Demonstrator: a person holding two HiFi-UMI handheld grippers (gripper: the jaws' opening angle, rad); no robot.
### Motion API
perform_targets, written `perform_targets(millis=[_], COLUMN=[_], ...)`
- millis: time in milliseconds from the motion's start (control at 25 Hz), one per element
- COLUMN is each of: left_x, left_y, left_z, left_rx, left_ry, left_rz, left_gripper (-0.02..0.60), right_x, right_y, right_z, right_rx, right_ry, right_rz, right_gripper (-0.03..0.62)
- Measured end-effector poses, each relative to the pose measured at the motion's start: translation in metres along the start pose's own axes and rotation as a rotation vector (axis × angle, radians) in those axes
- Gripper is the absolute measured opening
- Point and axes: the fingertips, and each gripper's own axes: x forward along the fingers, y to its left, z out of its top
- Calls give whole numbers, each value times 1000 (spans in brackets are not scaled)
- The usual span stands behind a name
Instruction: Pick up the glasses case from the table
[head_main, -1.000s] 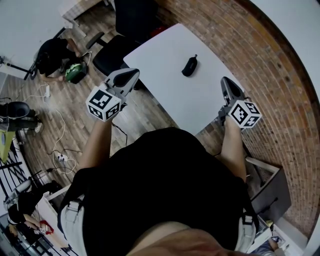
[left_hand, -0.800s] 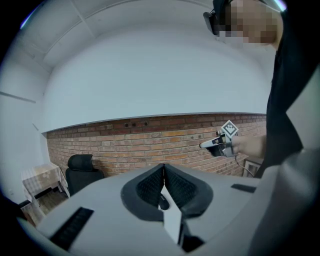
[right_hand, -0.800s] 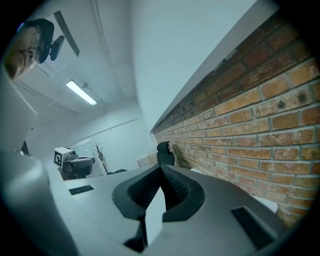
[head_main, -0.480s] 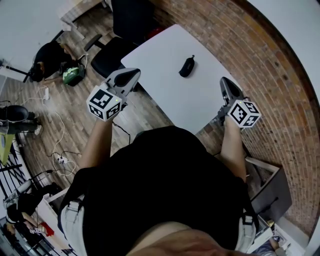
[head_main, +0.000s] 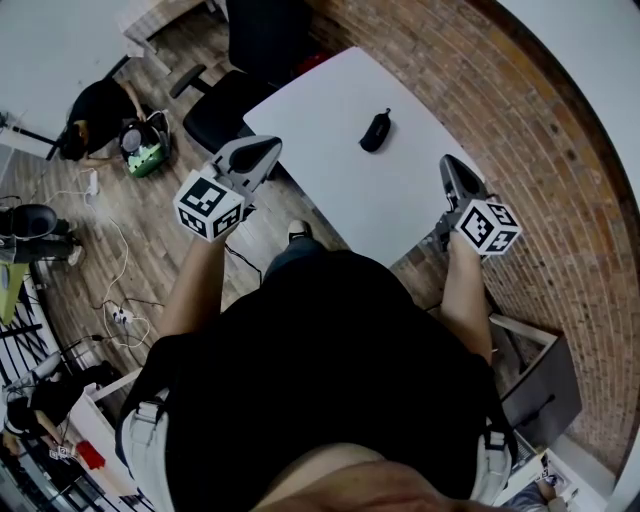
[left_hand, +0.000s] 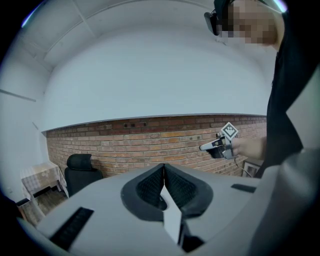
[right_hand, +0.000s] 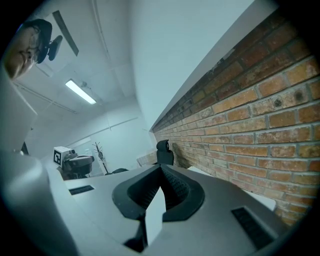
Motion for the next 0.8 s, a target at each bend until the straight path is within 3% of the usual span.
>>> perform_targets(millis=[800], left_x=[5], left_y=[27], left_z=[-3], left_rx=[0], left_ry=[1], left_rz=[-25], left_gripper=[11], right_x=[14], right_y=[-2], right_z=[0], right_rx=[2], right_ry=[9], right_rz=[-48], right_gripper=[15])
